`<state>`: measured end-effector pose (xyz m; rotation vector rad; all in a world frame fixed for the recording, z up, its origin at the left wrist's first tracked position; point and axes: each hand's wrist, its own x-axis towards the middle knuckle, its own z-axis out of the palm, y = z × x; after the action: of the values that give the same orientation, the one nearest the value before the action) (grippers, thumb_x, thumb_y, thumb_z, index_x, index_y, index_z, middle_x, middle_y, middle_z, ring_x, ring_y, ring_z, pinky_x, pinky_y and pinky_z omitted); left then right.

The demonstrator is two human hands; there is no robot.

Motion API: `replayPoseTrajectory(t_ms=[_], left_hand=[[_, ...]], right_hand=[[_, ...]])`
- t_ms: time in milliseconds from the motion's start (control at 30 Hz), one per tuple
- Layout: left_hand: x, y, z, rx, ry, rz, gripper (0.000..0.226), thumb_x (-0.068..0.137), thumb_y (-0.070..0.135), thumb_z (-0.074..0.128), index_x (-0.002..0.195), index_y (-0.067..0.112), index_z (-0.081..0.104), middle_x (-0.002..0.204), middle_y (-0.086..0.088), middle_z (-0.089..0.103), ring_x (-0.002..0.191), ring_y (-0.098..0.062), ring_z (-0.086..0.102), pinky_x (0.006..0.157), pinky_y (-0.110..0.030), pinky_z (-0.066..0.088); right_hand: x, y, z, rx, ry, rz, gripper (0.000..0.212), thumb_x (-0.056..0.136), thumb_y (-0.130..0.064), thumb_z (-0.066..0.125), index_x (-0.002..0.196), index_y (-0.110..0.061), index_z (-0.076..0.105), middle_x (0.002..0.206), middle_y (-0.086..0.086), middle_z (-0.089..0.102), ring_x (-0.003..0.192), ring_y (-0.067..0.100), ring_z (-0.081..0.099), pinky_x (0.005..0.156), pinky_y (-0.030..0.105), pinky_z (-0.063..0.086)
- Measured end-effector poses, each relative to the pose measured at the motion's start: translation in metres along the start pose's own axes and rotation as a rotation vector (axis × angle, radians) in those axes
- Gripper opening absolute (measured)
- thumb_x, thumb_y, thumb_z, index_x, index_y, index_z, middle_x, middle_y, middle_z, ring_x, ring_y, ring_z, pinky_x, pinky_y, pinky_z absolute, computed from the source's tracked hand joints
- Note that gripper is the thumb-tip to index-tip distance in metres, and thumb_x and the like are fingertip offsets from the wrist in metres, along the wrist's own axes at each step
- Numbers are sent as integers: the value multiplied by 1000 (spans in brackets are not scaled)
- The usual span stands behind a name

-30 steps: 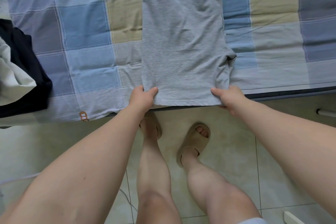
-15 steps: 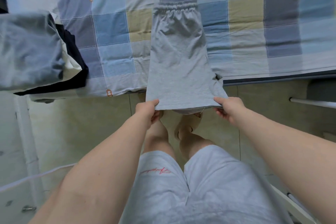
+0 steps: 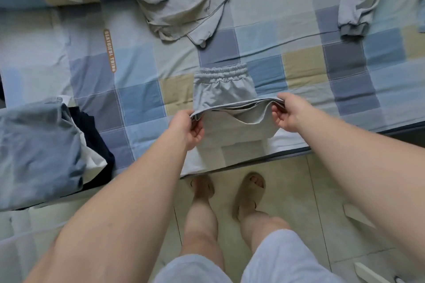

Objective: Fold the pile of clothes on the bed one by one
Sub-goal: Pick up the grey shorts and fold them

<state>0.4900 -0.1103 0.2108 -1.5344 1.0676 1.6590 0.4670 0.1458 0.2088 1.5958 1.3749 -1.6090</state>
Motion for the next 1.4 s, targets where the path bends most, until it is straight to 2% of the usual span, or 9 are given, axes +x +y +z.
replayPoseTrajectory(t_ms=[133, 300, 367, 500, 600, 767, 900, 1267, 1400], left_hand=[[45, 49, 32, 58, -6, 65, 20, 98, 24, 50, 83, 21, 64, 63, 9, 67, 65, -4, 58, 66, -22, 46], [112, 55, 49, 308, 51, 354, 35, 91, 43, 66, 119, 22, 59, 120, 1, 65, 102, -20, 65, 84, -35, 53], [137, 37, 43, 552, 227, 548, 62, 83, 46, 75, 135, 24, 49, 140, -2, 53, 126, -26, 54, 106, -44, 45], [163, -3, 28, 732, 375, 595, 104, 67, 63, 79, 150, 23, 31, 152, -3, 40, 140, -27, 38, 116, -44, 32], [177, -18, 28, 706, 327, 565, 102, 60, 70, 79, 139, 18, 42, 134, 4, 56, 123, -19, 55, 108, -39, 42], [192, -6, 45, 602, 285, 559, 70, 72, 56, 84, 123, 19, 55, 116, 9, 65, 107, -15, 62, 95, -30, 47], [187, -3, 47, 597, 211, 564, 38, 88, 43, 76, 116, 24, 60, 108, 9, 65, 103, -12, 61, 89, -24, 41], [17, 21, 0, 419, 185, 540, 72, 76, 62, 74, 127, 12, 64, 124, 2, 67, 114, -19, 62, 104, -36, 46], [-48, 33, -46, 333, 208, 615, 38, 92, 40, 71, 119, 15, 64, 113, 4, 66, 103, -14, 59, 90, -26, 41]], right_hand=[[47, -36, 36, 32, -14, -25, 9, 102, -28, 54, 106, -20, 57, 79, -2, 63, 63, 7, 61, 41, 17, 48], [115, -42, 56, -148, -78, -162, 11, 95, -32, 63, 100, -23, 62, 102, -6, 66, 83, 11, 61, 74, 29, 47], [144, -30, 47, -385, 45, -354, 37, 82, -36, 74, 113, -18, 65, 108, -1, 63, 93, 16, 59, 86, 31, 46], [175, 5, 16, -723, 197, -424, 84, 82, -47, 77, 149, -16, 37, 150, 10, 40, 136, 27, 42, 116, 40, 32], [189, 22, 6, -599, 3, -293, 97, 70, -59, 82, 145, -15, 39, 141, 8, 52, 122, 25, 57, 106, 43, 46], [208, 23, 15, -495, -275, -223, 76, 58, -48, 92, 122, -16, 66, 112, 1, 75, 102, 20, 72, 95, 38, 55], [198, 16, 24, -484, -362, -146, 51, 75, -25, 86, 122, -14, 68, 111, 2, 76, 104, 22, 71, 91, 36, 55], [6, -47, 20, -550, -489, -235, 37, 84, -21, 79, 119, -11, 70, 110, 6, 76, 101, 24, 73, 89, 38, 56], [-71, -46, 43, -562, -531, -298, 36, 83, -21, 79, 117, -12, 70, 107, 5, 77, 98, 24, 74, 85, 37, 56]])
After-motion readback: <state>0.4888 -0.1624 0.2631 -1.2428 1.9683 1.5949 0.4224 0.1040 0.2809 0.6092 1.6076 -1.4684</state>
